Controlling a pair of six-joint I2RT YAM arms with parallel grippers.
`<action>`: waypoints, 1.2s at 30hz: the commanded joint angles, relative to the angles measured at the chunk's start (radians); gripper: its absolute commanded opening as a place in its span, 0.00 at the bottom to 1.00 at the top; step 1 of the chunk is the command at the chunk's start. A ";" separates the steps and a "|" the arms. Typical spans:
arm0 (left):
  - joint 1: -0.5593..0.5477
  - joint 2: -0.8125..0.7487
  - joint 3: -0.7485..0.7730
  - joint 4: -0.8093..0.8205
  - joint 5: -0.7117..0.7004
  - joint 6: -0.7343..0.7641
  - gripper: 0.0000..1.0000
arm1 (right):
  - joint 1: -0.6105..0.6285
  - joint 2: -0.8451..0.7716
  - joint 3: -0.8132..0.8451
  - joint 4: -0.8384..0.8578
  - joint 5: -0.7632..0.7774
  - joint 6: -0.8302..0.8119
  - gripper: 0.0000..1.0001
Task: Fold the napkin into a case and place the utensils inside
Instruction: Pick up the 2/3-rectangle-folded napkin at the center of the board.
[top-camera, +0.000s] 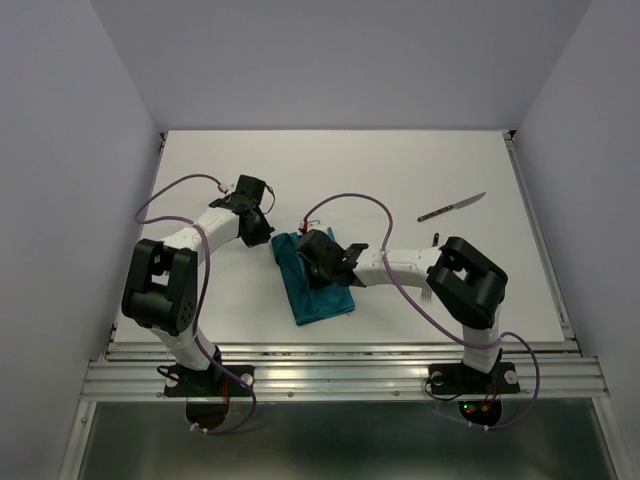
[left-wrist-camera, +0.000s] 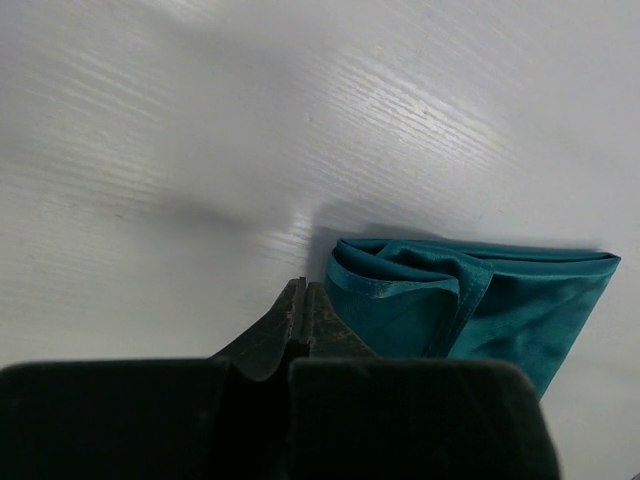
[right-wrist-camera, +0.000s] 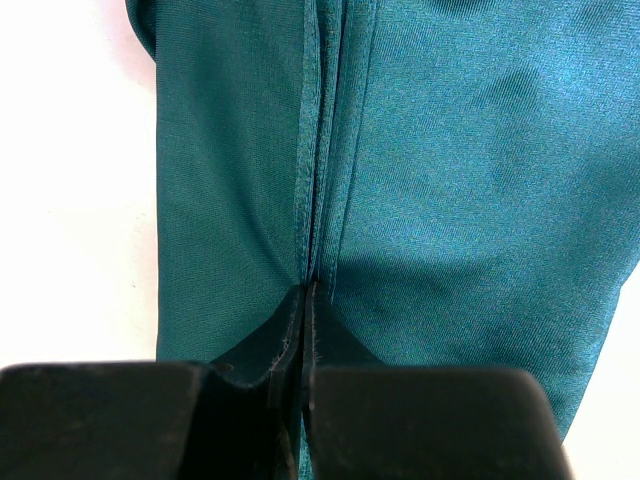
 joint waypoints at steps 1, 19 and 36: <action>-0.010 0.008 -0.011 0.035 0.048 0.020 0.00 | 0.008 -0.011 -0.013 -0.012 -0.014 0.001 0.01; -0.029 0.091 0.026 0.098 0.134 0.010 0.00 | 0.008 -0.013 -0.013 -0.012 -0.020 0.001 0.01; -0.032 0.134 0.058 0.126 0.140 -0.027 0.00 | 0.008 -0.031 -0.026 -0.009 -0.018 0.003 0.01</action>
